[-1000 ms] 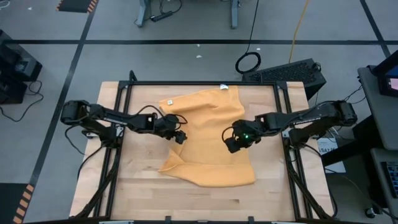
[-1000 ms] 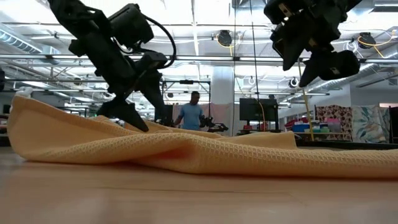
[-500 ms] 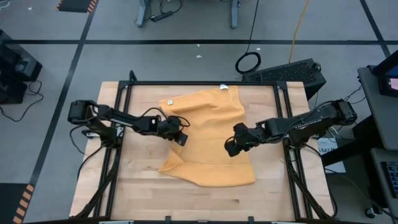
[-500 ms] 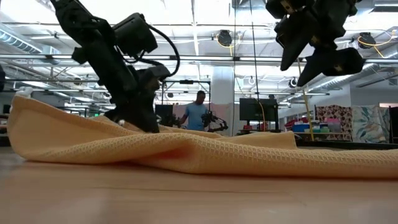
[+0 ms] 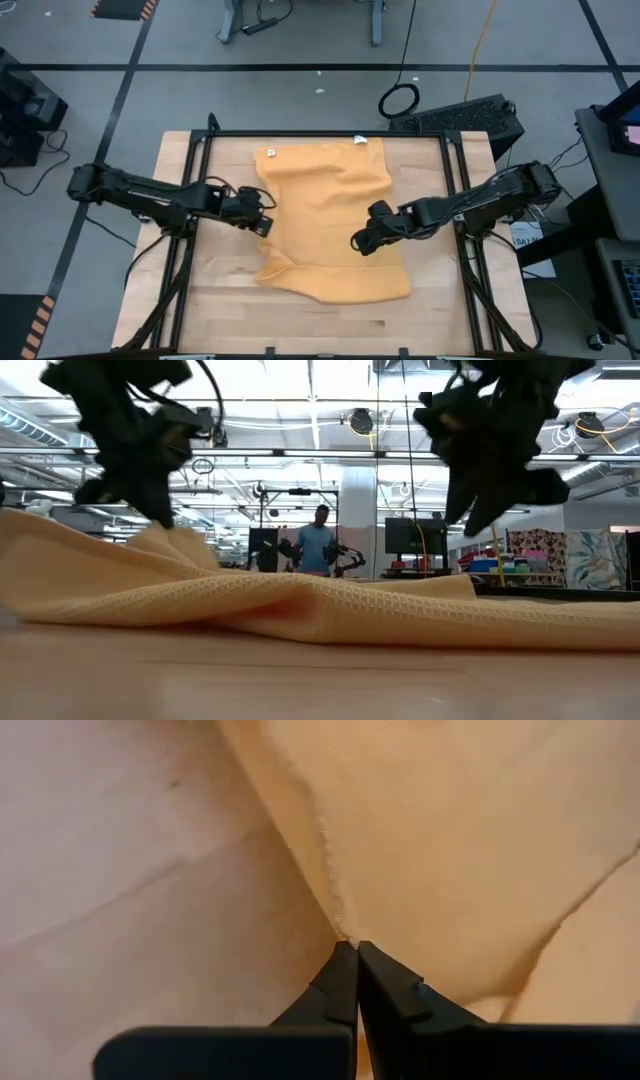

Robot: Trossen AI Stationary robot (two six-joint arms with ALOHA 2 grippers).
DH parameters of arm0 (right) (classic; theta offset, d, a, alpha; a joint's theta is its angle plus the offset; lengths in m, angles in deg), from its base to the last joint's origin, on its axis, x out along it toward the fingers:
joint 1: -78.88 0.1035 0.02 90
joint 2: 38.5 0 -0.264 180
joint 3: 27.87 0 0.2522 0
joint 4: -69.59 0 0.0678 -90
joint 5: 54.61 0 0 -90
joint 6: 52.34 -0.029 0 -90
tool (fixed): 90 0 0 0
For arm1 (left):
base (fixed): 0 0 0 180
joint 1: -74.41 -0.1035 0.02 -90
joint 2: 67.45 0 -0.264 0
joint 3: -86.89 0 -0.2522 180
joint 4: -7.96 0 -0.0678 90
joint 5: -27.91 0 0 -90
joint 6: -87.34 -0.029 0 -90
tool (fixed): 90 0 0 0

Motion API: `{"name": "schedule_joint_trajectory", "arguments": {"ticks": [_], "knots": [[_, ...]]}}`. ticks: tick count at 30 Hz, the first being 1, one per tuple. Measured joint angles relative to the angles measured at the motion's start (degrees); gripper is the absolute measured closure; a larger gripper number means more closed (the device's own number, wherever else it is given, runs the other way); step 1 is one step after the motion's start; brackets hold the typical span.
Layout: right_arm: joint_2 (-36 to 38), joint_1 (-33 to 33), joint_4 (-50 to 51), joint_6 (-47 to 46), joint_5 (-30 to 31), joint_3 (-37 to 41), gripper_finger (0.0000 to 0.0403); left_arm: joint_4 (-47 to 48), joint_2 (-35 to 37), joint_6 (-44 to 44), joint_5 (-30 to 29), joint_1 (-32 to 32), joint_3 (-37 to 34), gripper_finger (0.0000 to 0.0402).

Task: Roll towel
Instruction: Roll the yellow towel

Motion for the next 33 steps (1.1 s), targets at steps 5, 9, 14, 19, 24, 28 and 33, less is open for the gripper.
{"name": "schedule_joint_trajectory", "arguments": {"ticks": [5, 9, 14, 19, 24, 28, 33], "knots": [[-5.9, -0.4, -0.1, 1.2, 0.7, 0.0, 0.031, 9.5, 5.4, 3.5, -5.3, 1.3, 0.0, 0.0394], [-8.7, -0.4, -0.6, -1.0, 0.5, 0.0, 0.0345, 16.9, 5.7, 3.9, -12.3, 1.4, -0.1, 0.0391], [-8.4, -0.7, -0.5, -1.3, -1.4, 0.0, 0.037, 14.7, 5.7, 1.5, -12.0, 0.1, -0.1, 0.0349], [-4.6, -1.2, -1.4, 2.0, -4.0, 0.0, 0.0366, 13.9, 5.8, 1.7, -6.0, -0.5, 1.7, 0.0268], [-0.1, 0.5, -3.2, 8.9, -9.9, 0.0, 0.035, 12.9, 7.1, -0.5, 4.3, 2.3, 5.3, 0.0206], [2.4, 4.1, -3.1, 11.5, -10.8, 0.0, 0.0336, 10.0, 7.3, -4.5, 9.9, 7.8, 5.4, 0.019], [2.9, 8.9, -3.1, 11.2, -10.8, 0.0, 0.0321, 10.5, 6.6, -4.3, 9.9, 16.5, 4.7, 0.0189]]}}
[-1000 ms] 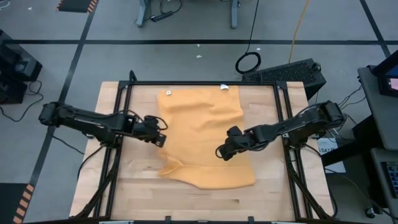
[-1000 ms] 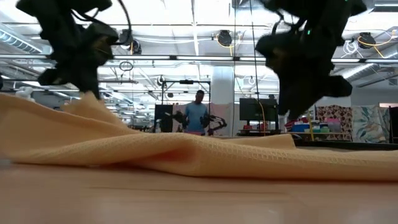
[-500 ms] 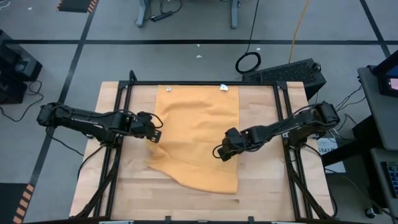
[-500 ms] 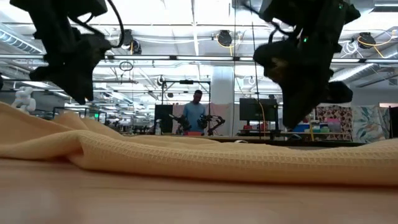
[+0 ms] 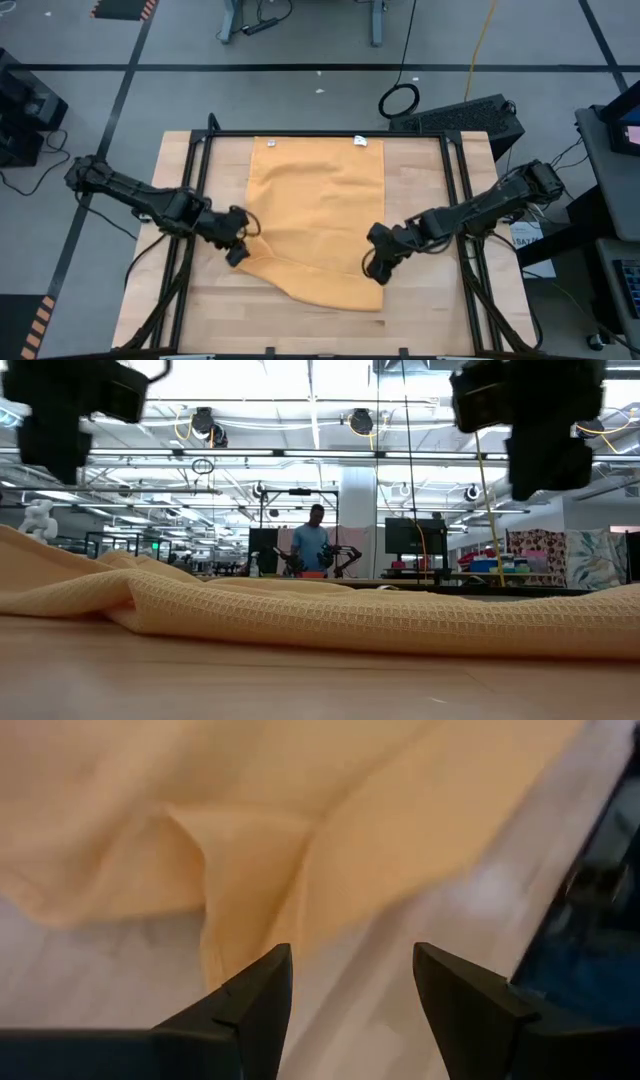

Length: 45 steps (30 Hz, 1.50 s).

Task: Roll towel
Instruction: Roll the yellow towel

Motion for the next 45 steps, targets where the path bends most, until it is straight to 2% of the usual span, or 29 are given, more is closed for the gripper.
{"name": "schedule_joint_trajectory", "arguments": {"ticks": [6, 13, 17, 25, 30, 35, 41, 45], "knots": [[0.1, 5.5, -0.4, -6.9, 5.8, 0.0, 0.0309, -0.6, -0.9, 1.4, -4.7, 8.3, 0.1, 0.0181], [0.1, 8.6, -0.4, -8.2, 7.2, 0.0, 0.03, -4.9, -4.8, -0.9, -6.3, 13.8, -0.6, 0.0093], [0.1, 9.7, -0.5, -8.4, 7.2, 0.0, 0.03, -6.8, -9.2, -6.4, -7.7, 19.1, -0.7, 0.0076], [0.1, 11.6, -2.8, -10.2, 7.1, 0.0, 0.03, -6.1, -15.8, -7.2, -12.8, 25.4, 2.0, 0.0106], [0.1, 11.9, -3.2, -11.1, 7.1, 0.0, 0.03, 2.6, -16.1, -7.4, -18.5, 25.9, 6.0, 0.0138], [0.1, 11.8, -3.3, -11.1, 7.3, 0.0, 0.03, 10.5, -16.1, -12.9, -20.7, 25.4, 6.2, 0.0139], [0.1, 11.8, -3.3, -6.9, 8.5, 0.0, 0.03, 3.0, -16.2, -19.7, -20.7, 24.5, 1.6, 0.0138], [0.1, 11.9, -2.9, -1.6, 8.4, 0.0, 0.03, 2.7, -16.2, -18.2, -21.0, 23.5, 0.0, 0.0178]]}}
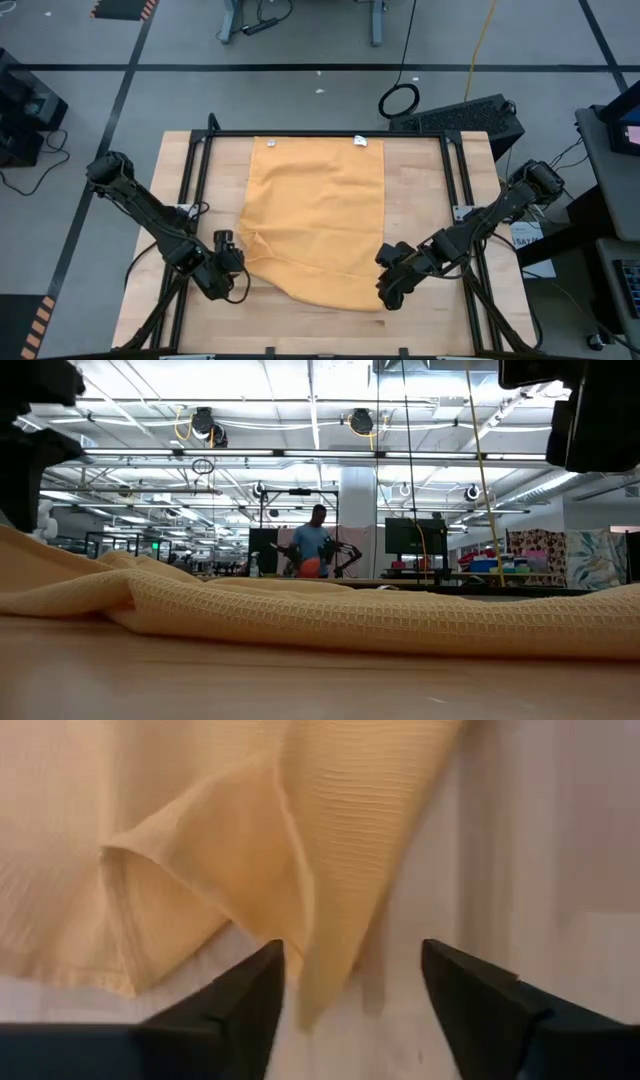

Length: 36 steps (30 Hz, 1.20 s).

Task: Roll towel
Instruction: Roll the yellow towel

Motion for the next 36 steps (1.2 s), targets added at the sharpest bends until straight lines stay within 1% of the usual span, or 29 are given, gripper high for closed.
{"name": "schedule_joint_trajectory", "arguments": {"ticks": [4, 9, 11, 13, 16, 18, 20, 24, 26, 28, 30, 32, 34, 36], "knots": [[0.0, 0.3, 1.4, 5.5, 0.1, 0.0, 0.03, 0.6, -0.3, 1.6, 1.3, -1.0, -1.6, 0.0257], [-0.3, 0.3, 3.2, 4.4, 0.7, 0.0, 0.03, -1.2, -1.1, 1.7, 3.2, -1.7, -1.8, 0.0359], [-1.0, 0.3, 3.3, 3.6, 0.5, 0.1, 0.03, -3.4, -1.1, 1.6, 3.3, -1.6, -1.8, 0.0387], [-1.8, 0.1, 0.9, 1.1, -0.1, 1.3, 0.0299, -5.2, -1.1, 1.7, 3.3, -1.6, -1.8, 0.0391], [-3.1, 0.7, -9.3, -4.4, 0.1, 6.0, 0.029, -6.2, -1.1, 4.1, 4.0, -1.6, -1.8, 0.0384], [-3.5, 1.3, -16.7, -9.7, 0.9, 9.8, 0.0278, -6.7, -1.1, 6.3, 5.1, -1.6, -1.8, 0.0386], [-3.6, 1.9, -21.2, -17.1, 1.6, 13.4, 0.0266, -6.7, -1.1, 7.6, 6.2, -1.5, -1.8, 0.0392], [-3.6, 3.1, -22.4, -36.5, 1.6, 18.2, 0.0242, -7.8, -1.1, 7.7, 7.4, -1.1, -1.8, 0.0395], [-3.6, 3.5, -24.0, -42.5, 1.4, 19.7, 0.023, -8.5, -1.1, 8.2, 7.7, -0.9, -1.7, 0.0394], [-3.6, 3.5, -27.1, -44.5, 1.2, 20.6, 0.0219, -8.5, -1.1, 9.2, 7.6, -0.8, -1.7, 0.0394], [-3.6, 3.4, -30.2, -44.3, 1.7, 20.7, 0.0211, -8.9, -1.1, 9.2, 6.9, -0.8, -1.7, 0.0394], [-3.5, 3.4, -30.5, -44.0, 2.3, 20.7, 0.0208, -9.1, -1.1, 9.2, 6.3, -0.8, -1.7, 0.0394], [-3.6, 3.5, -29.9, -43.7, 3.3, 20.7, 0.0211, -9.2, -1.1, 9.2, 6.2, -0.8, -1.7, 0.0394], [-3.6, 3.4, -29.5, -43.3, 3.8, 20.7, 0.0225, -9.3, -1.1, 9.2, 6.1, -0.8, -1.7, 0.0394]]}}
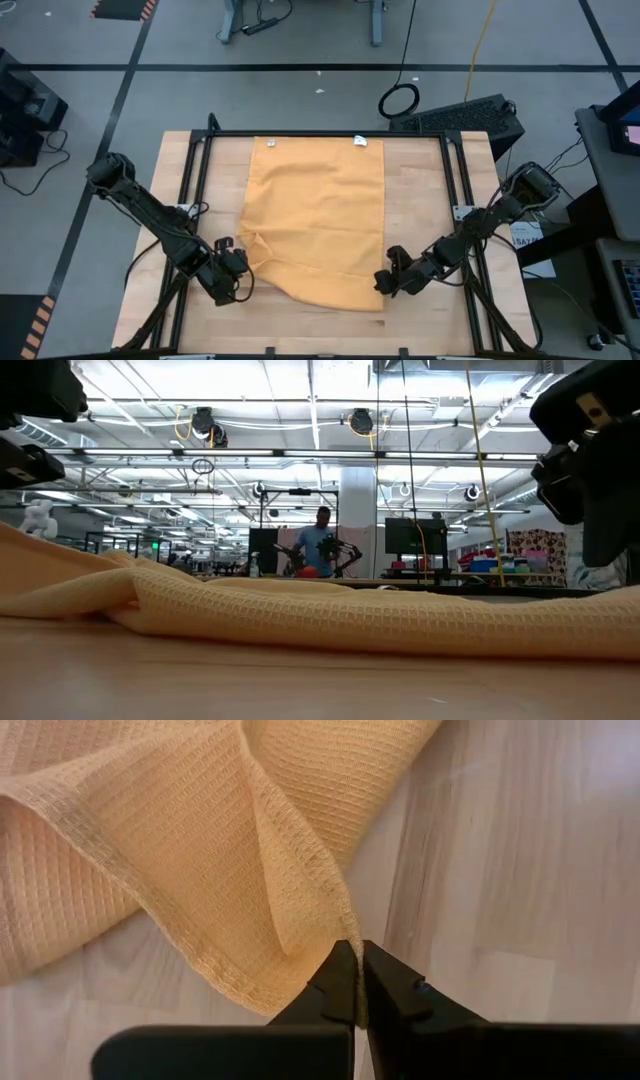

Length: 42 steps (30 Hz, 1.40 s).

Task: Roll towel
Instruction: Roll the yellow towel

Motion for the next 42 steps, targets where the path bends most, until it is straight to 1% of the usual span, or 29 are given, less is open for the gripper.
{"name": "schedule_joint_trajectory", "arguments": {"ticks": [3, 8, 9, 10, 13, 17, 24, 26, 29, 33, 37, 39, 42], "knots": [[0.0, -0.1, 0.1, 0.1, 0.1, 0.0, 0.0265, 0.0, 0.0, 0.0, 0.0, 0.0, 0.0, 0.0393], [0.0, -0.1, 0.1, 0.8, -0.6, 0.0, 0.0369, -0.1, 0.0, 0.0, -0.6, 0.0, 0.0, 0.0393], [0.0, -0.1, 0.0, 1.2, -0.6, 0.0, 0.0386, -0.1, 0.0, 0.1, -0.7, 0.0, 0.0, 0.0393], [0.0, -0.1, -0.4, 1.8, -0.6, 0.0, 0.0393, -0.1, 0.0, 0.4, -0.7, 0.0, 0.0, 0.0393], [0.4, -0.1, -2.3, 2.6, -2.1, 0.0, 0.0393, -0.1, 0.0, 3.6, -0.6, 0.0, 0.2, 0.0393], [2.2, 0.4, -7.8, 7.4, -5.2, 0.0, 0.04, -0.2, 0.1, 6.1, 2.1, 1.3, 3.0, 0.0393], [7.1, 4.0, -8.0, 12.5, -8.2, -2.9, 0.0402, -1.2, 0.1, 8.9, 5.5, 5.0, 12.1, 0.0393], [8.5, 5.1, -7.7, 14.6, -8.3, -3.5, 0.0402, -2.3, 0.1, 9.0, 6.5, 5.8, 14.8, 0.0393], [10.7, 6.3, -7.0, 16.9, -8.1, -4.2, 0.0402, -4.6, 0.2, 9.0, 6.5, 6.5, 17.3, 0.0393], [12.1, 7.4, -4.2, 17.0, -8.1, -4.5, 0.0402, -5.4, 0.0, 10.2, 6.2, 7.0, 17.4, 0.0393], [12.2, 9.4, -4.4, 16.4, -8.5, -4.5, 0.0403, -5.8, -1.5, 10.5, 6.2, 7.2, 16.8, 0.0393], [12.1, 10.6, -4.7, 14.9, -9.1, -4.5, 0.0403, -7.7, -2.2, 11.7, 6.8, 7.3, 16.8, 0.0393], [12.1, 13.2, -6.4, 12.2, -11.4, -4.5, 0.0403, -14.3, -3.2, 13.4, 9.2, 7.5, 16.8, 0.0393]]}}
